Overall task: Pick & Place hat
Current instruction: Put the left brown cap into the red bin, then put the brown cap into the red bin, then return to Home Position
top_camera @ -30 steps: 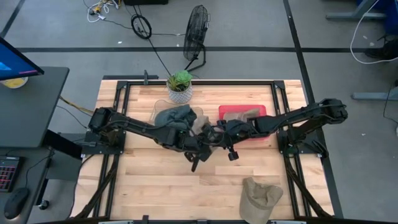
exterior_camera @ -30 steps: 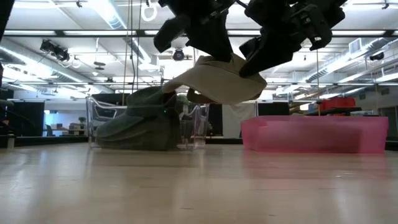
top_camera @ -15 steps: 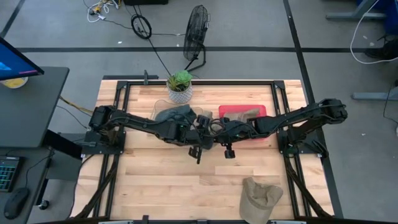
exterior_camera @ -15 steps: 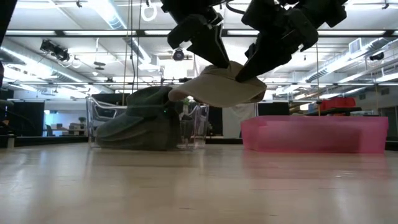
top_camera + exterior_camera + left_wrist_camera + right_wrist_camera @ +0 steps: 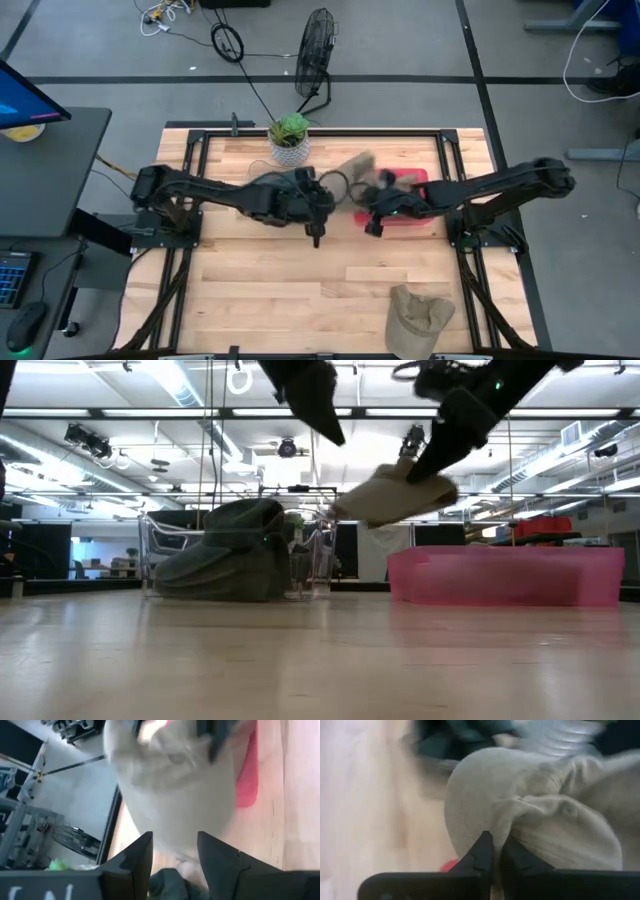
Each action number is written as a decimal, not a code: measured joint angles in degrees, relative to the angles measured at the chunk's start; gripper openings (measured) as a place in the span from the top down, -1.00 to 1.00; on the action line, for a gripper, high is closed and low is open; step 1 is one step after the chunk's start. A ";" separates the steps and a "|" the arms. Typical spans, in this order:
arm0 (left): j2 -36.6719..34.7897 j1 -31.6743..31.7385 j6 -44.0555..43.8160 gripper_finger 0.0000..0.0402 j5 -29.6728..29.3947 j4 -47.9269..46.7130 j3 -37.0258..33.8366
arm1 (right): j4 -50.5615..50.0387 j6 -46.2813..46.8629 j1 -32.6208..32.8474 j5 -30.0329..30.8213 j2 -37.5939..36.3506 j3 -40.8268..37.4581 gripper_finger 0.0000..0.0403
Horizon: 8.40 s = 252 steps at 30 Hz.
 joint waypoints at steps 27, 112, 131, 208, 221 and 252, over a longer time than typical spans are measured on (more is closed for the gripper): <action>-6.89 4.14 -5.92 0.30 -0.87 -1.50 -0.04 | -2.63 46.69 2.35 6.14 -5.23 -16.89 0.92; -6.61 13.05 -2.23 0.30 39.41 -1.33 -0.09 | -17.17 68.39 27.37 -31.25 14.21 7.26 0.87; -6.61 13.05 -2.25 0.30 39.13 -0.15 -0.09 | -39.57 59.72 12.09 8.77 -21.91 7.27 0.96; -10.65 14.50 -3.32 0.30 38.09 -0.91 -0.05 | -29.01 15.78 -11.69 -7.88 -0.42 7.84 0.96; -30.31 13.84 0.08 0.30 38.16 -0.51 -9.84 | -8.66 -0.39 -1.84 -10.13 -29.89 0.29 0.98; -84.10 16.06 1.94 0.30 35.99 42.77 -76.12 | 14.82 -6.25 -4.15 -11.54 -73.48 -37.47 0.98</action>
